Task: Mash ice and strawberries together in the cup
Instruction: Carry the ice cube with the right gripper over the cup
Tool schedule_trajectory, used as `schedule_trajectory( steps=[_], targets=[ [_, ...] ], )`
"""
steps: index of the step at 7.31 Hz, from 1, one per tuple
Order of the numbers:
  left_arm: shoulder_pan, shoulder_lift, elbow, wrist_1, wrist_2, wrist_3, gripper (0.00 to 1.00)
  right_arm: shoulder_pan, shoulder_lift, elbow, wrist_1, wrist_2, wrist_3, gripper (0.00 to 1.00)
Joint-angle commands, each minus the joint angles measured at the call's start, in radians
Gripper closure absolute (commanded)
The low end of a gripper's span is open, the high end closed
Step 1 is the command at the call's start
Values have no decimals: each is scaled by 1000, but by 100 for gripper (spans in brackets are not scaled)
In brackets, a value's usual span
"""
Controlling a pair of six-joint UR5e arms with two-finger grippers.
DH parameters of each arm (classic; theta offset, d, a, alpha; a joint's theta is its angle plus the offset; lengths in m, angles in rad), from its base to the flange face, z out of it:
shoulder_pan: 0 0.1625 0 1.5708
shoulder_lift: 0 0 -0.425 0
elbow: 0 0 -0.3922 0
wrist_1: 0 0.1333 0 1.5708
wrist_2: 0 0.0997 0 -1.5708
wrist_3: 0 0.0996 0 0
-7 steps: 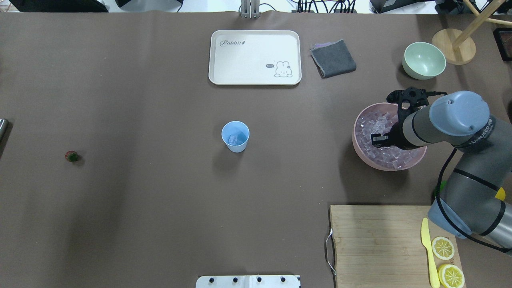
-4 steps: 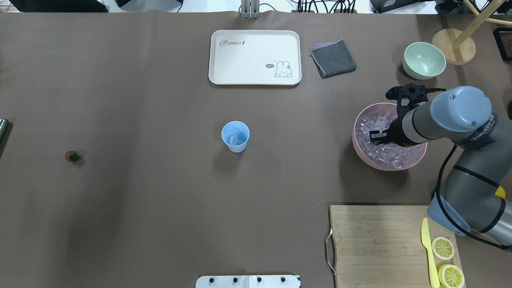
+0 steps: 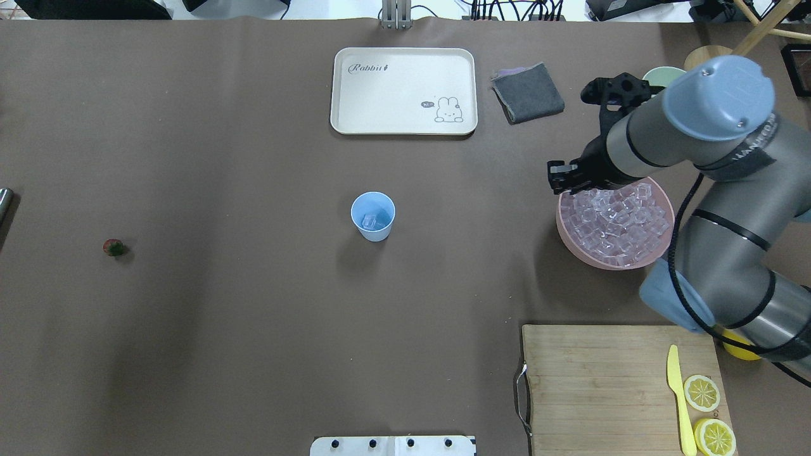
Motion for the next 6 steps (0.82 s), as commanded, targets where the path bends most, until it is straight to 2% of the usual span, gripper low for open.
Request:
schedule_trajectory(
  steps=[1,2,3,4,6],
  targets=[
    [-1,1,-6,0,1,0,2,-86,172,-27,-131,-66,124,73],
    [0,1,-6,-6,3,0,2,-117,253,-78,-157,-87,165,73],
    [0,1,-6,-12,3,-1,2,-181,331,-141,-157,-156,258,73],
    [0,0,-6,-14,3,-2,2,-218,441,-246,-160,-205,335,73],
    [0,0,-5,-12,1,-3,2,-266,528,-342,-156,-239,434,73]
  ],
)
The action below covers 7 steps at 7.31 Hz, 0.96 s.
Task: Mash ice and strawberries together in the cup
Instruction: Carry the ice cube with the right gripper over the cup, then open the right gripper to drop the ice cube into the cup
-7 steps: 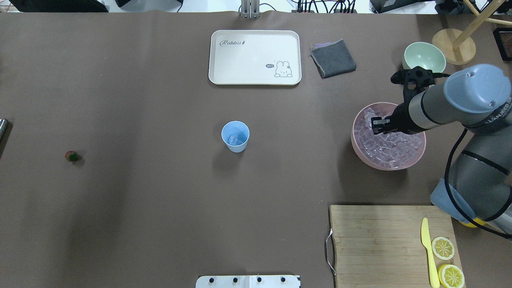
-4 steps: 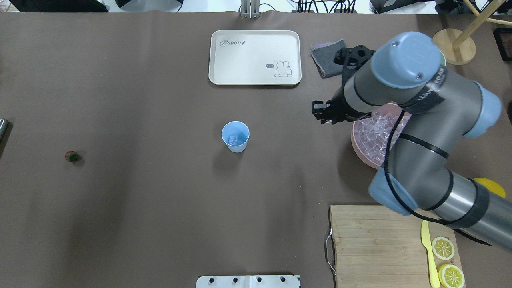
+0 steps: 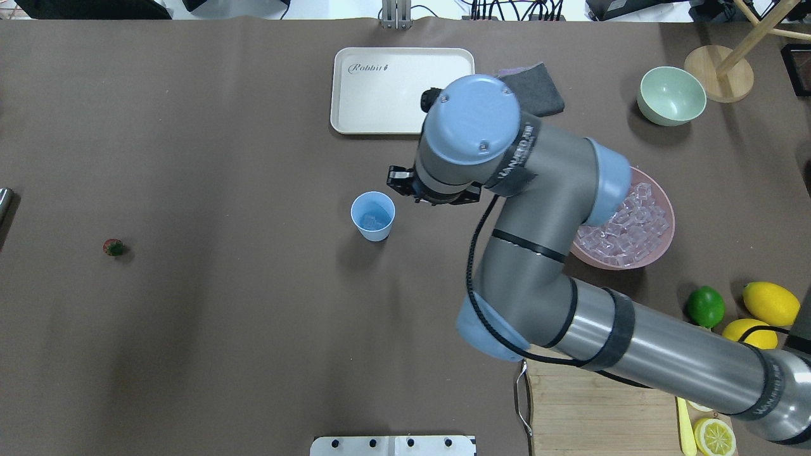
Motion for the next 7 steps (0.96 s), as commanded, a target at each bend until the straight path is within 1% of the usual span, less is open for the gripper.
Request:
schedule_trajectory(
  steps=[1,2,4,5,6,7],
  targets=[
    [0,1,-5,-2,-1,-3,2,-55,122,-142,6,-74,84,73],
    [-1,1,-7,-2,-1,-3,2,-58,140,-172,8,-76,83,73],
    [-1,4,-8,-2,-3,-3,2,-60,134,-175,8,-77,77,72],
    [0,3,-7,-2,-1,-3,2,-60,126,-175,10,-81,74,66],
    [0,3,-5,-2,-1,-3,2,-59,129,-177,10,-91,69,50],
    [0,3,-5,-2,-1,-3,2,-57,128,-189,13,-113,66,45]
  ],
)
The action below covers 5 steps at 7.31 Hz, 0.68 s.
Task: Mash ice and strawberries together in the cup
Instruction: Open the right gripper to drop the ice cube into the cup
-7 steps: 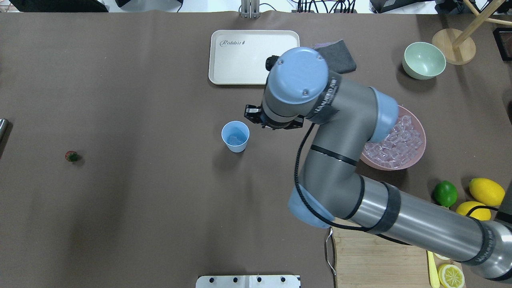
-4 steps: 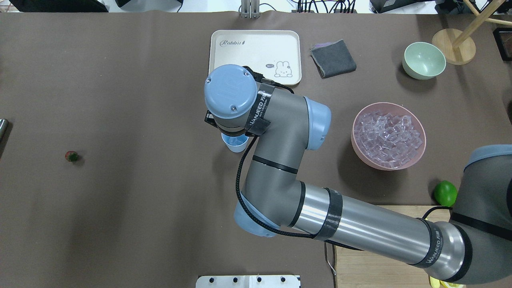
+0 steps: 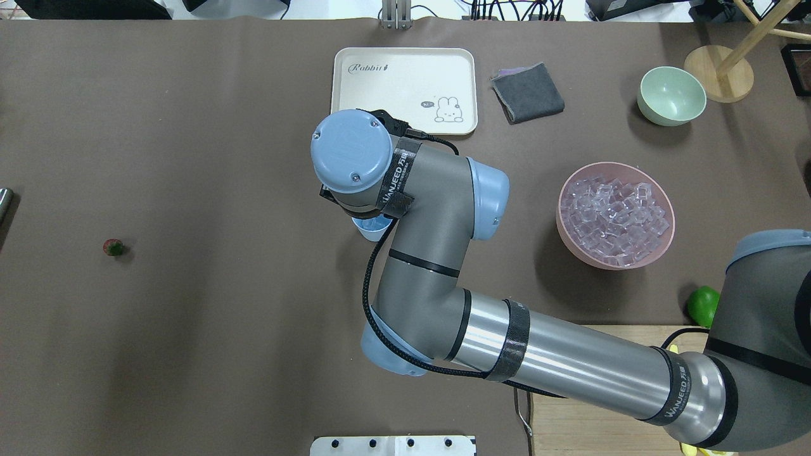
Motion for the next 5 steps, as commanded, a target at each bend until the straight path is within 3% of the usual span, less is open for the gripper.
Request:
schedule_trajectory(
  steps=[1,3,5],
  targets=[
    [0,-2,-1,2,2,0,2,2,-1,-27,73,-26,-3,7],
    [31,-23,-8,3,14,-2,2,31,-61,33,86,18,-55,2],
    [116,-26,-18,2,9,-12,2,128,-224,203,84,133,-198,2]
  ],
)
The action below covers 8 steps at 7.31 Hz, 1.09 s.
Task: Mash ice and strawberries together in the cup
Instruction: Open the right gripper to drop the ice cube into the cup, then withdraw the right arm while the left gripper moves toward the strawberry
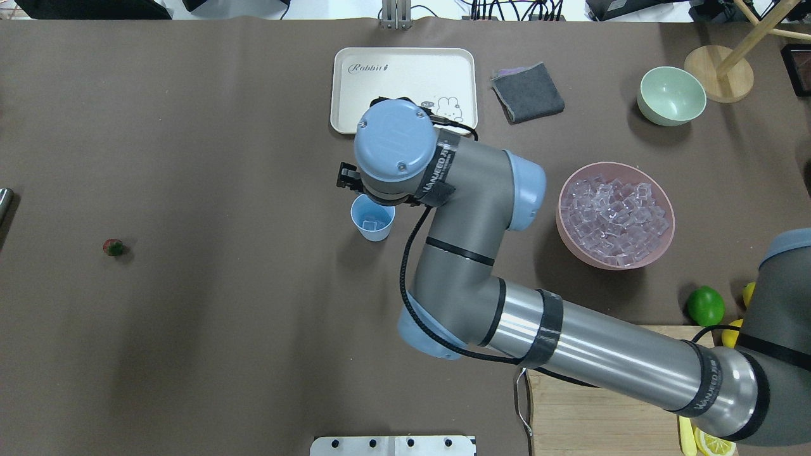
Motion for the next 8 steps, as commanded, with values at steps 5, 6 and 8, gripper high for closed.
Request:
schedule_trajectory(
  steps=[5,6,8],
  targets=[
    [429,-43,4,-188,119,-352,2,390,-457,297,7,375,-489,2],
    [518,-79,37,-214,173,-465,2,430,-525,320,7,386,-607,2],
    [609,-131,119,-285,253,-555,3,577,-636,316,11,508,-842,2]
  ],
)
